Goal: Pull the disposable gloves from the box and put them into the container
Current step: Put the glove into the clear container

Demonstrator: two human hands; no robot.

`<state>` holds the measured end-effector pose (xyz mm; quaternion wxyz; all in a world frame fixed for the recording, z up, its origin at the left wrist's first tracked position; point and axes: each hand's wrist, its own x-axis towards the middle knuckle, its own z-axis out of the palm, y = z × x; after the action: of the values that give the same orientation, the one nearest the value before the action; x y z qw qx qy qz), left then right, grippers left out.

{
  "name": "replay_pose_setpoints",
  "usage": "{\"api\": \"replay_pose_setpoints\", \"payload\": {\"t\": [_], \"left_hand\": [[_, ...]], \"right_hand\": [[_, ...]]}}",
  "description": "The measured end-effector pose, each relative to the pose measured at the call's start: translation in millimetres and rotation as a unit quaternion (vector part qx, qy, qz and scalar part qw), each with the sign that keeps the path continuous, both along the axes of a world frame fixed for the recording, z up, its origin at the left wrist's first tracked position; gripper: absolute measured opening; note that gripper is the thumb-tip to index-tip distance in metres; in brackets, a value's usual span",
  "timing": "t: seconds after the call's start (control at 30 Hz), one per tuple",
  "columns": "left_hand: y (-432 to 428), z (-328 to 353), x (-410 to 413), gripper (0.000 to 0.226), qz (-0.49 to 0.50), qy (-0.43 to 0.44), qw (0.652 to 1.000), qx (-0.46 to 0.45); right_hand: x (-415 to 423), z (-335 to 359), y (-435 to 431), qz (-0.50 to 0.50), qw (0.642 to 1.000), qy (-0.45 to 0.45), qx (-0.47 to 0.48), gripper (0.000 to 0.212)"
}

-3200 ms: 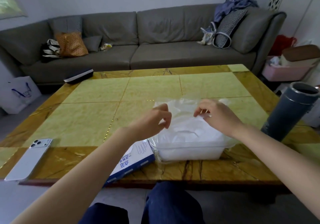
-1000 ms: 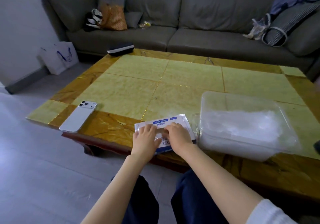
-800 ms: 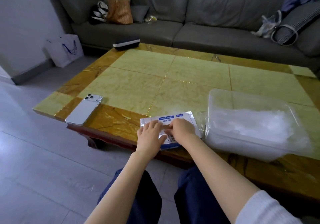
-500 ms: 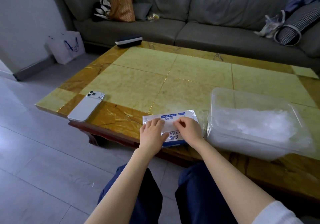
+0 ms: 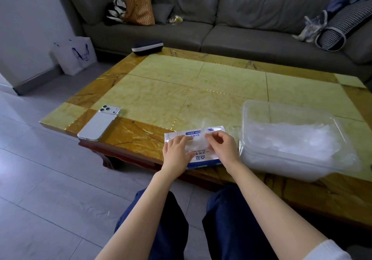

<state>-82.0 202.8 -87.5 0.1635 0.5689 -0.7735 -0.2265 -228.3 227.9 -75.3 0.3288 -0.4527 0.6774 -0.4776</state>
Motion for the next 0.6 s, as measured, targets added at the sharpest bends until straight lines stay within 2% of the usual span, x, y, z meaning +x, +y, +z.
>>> {"api": "replay_pose_setpoints", "payload": {"t": [0.13, 0.23, 0.37, 0.5, 0.6], "left_hand": [[2.2, 4.9, -2.5, 0.053, 0.010, 0.084, 0.996, 0.010], [4.1, 3.0, -5.7, 0.038, -0.005, 0.032, 0.999, -0.017], [2.9, -2.2, -6.1, 0.030, -0.020, -0.026, 0.999, -0.031], [2.6, -1.2, -5.3, 0.028, -0.022, -0.033, 0.998, -0.039], [2.7, 1.4, -4.4, 0.029, -0.030, -0.032, 0.999, -0.032]], "right_hand": [[1.8, -0.6, 1.6, 0.007, 0.999, 0.048, 0.008, 0.018], [3.0, 0.0, 2.5, 0.004, 0.998, 0.064, 0.016, 0.024], [-2.6, 8.1, 0.0, -0.064, 0.998, -0.016, 0.014, 0.021], [-0.9, 24.1, -0.2, -0.087, 0.996, -0.010, -0.025, 0.024], [4.5, 49.8, -1.5, -0.113, 0.989, -0.058, -0.080, 0.021]]}}
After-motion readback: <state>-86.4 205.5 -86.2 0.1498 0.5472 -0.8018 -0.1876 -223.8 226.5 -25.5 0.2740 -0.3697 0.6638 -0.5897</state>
